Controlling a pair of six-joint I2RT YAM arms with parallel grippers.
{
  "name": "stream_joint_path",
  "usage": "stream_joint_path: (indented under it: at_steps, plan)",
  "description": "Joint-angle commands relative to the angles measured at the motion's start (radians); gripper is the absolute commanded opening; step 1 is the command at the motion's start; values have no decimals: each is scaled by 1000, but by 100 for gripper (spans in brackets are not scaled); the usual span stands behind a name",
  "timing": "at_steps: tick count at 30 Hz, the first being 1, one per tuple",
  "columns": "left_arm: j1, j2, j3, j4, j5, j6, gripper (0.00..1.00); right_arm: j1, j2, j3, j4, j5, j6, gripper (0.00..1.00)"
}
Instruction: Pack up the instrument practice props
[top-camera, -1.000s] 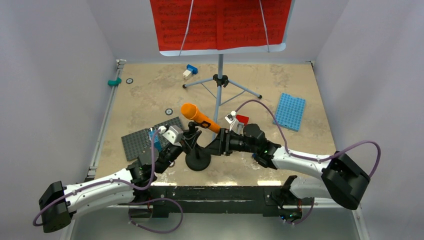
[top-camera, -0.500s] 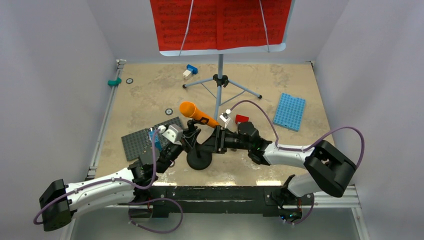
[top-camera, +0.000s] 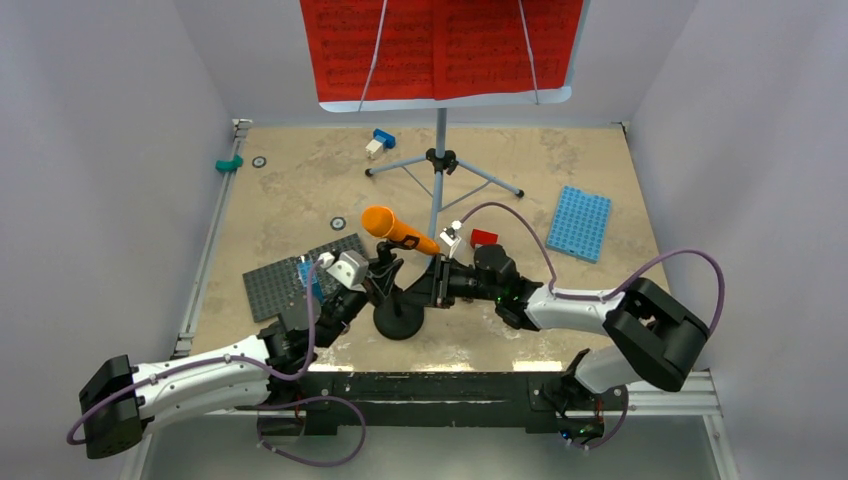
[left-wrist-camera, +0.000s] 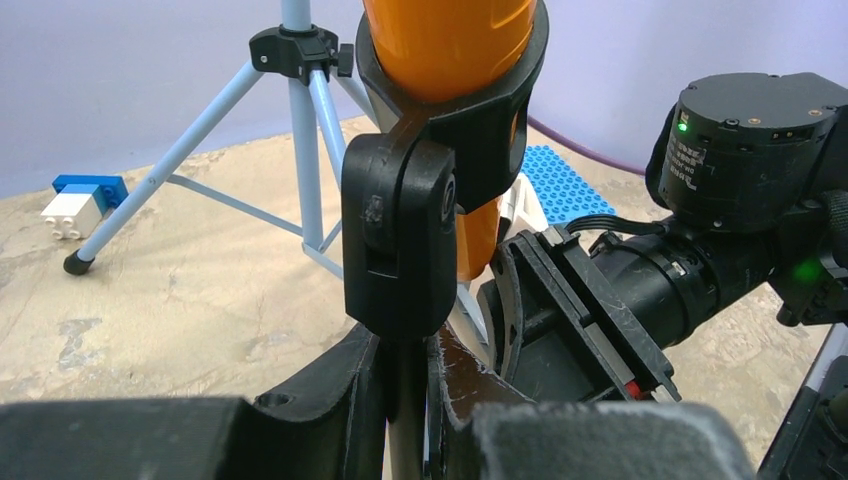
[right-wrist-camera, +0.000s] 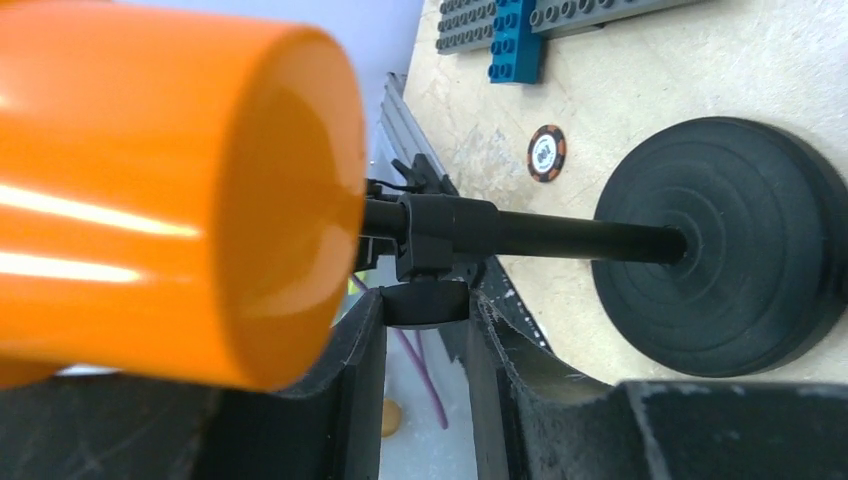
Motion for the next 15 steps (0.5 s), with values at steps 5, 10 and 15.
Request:
stream_joint_path:
  at_steps: [5, 10, 15]
  plan:
    - [-27, 36, 0, -72, 59, -41, 0, 1, -119, 78, -265, 163, -340, 0]
    - [-28, 65, 13, -93, 66, -62, 0, 37, -159, 98, -384, 298, -528, 0]
    - [-29, 93, 23, -100, 67, -77, 0, 170, -166, 163, -510, 497, -718, 0]
